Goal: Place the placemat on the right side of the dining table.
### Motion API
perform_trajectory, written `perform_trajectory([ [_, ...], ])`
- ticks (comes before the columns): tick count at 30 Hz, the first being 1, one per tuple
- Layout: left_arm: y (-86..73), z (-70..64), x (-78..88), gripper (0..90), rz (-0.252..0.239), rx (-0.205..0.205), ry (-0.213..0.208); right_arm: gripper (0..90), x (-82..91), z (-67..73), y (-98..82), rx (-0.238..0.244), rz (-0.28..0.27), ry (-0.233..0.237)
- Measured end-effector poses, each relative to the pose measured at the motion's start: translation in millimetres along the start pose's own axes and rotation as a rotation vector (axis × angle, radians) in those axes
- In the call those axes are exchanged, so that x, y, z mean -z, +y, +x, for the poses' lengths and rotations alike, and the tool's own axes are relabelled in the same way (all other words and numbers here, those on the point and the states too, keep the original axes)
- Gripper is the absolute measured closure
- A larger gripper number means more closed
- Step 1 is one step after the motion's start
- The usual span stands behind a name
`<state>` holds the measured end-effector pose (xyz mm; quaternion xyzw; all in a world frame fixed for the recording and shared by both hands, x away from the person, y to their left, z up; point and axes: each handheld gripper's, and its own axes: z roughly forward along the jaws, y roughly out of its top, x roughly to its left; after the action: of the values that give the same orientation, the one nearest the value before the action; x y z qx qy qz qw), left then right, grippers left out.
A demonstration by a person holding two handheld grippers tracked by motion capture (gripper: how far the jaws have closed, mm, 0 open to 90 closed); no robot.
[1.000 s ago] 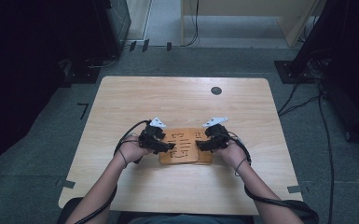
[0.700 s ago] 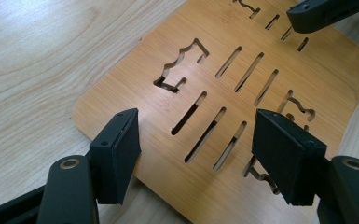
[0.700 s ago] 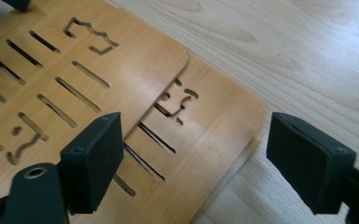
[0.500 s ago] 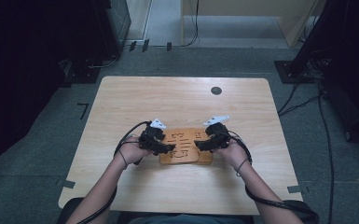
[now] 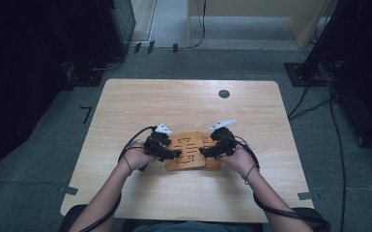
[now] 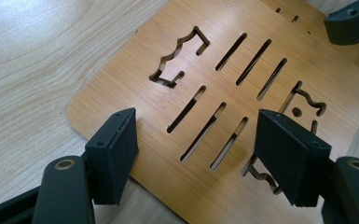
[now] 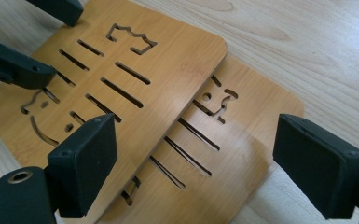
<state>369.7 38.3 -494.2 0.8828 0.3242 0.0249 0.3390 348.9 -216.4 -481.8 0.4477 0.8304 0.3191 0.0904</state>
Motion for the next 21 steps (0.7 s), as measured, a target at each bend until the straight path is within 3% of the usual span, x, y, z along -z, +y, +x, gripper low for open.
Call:
perform_trajectory([
  [4,-0.6,0.1,0.2,28.3,-0.002,0.003,-0.009,15.2,-1.0,2.2,2.4,-0.027,0.008,0.046],
  [8,-1.8,1.1,0.6,28.1,-0.01,0.007,-0.015,19.0,-2.2,6.2,6.9,-0.045,0.022,0.054],
  [10,-2.6,1.3,0.7,28.0,-0.015,0.01,-0.017,26.5,-3.3,6.0,8.4,-0.087,0.058,0.078],
  [15,-2.9,0.3,-0.7,26.8,-0.026,0.005,-0.024,39.7,-7.9,5.1,8.4,-0.129,0.132,0.098],
  [21,-3.4,-0.2,-1.4,25.6,-0.031,-0.006,-0.028,44.2,-8.7,1.6,12.1,-0.203,0.169,0.127],
])
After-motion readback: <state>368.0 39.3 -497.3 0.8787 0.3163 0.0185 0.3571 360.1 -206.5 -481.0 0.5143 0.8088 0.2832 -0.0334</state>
